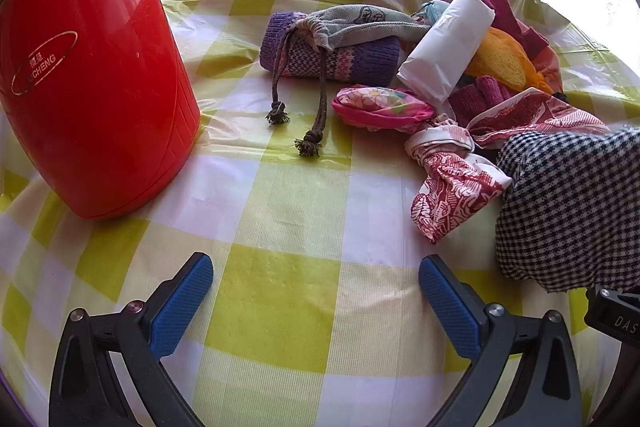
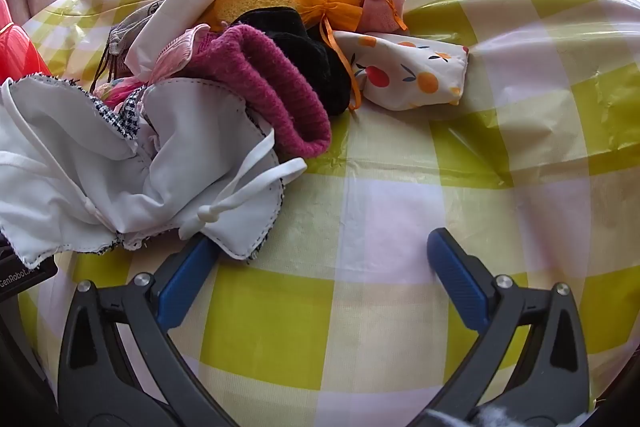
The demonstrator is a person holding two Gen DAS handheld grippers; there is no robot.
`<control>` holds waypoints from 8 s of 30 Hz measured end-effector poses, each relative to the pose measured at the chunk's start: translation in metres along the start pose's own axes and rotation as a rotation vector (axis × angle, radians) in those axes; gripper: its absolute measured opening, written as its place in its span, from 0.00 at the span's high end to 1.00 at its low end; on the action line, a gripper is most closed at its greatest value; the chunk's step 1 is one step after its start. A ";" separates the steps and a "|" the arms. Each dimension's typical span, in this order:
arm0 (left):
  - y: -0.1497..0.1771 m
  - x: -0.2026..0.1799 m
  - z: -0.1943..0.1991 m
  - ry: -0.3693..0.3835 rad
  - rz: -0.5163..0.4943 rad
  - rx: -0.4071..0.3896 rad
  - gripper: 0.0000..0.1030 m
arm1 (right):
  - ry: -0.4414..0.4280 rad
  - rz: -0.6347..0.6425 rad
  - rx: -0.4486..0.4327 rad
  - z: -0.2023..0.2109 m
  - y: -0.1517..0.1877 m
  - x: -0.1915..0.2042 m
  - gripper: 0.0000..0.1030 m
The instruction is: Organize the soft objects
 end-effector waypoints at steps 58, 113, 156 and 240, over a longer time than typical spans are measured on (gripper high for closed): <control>0.001 -0.001 0.001 0.017 -0.020 0.014 0.00 | -0.038 0.035 0.072 0.024 0.033 -0.007 0.00; 0.036 0.010 0.060 0.167 -0.034 -0.105 0.83 | -0.246 0.056 -0.095 0.118 0.099 -0.017 0.78; 0.007 0.002 0.209 0.402 0.004 -0.393 0.76 | -0.238 0.009 -0.439 0.248 0.050 -0.009 0.88; 0.098 0.140 0.220 0.058 0.088 -0.308 0.00 | -0.366 0.073 -0.007 0.105 0.063 0.072 0.26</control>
Point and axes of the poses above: each gripper's, at about its wrist camera, not at the fingertips, and z roughly against the way its jaws point, x to its left, y to its underside, the point moved 8 cm from there along -z, roughly the way its jaws point
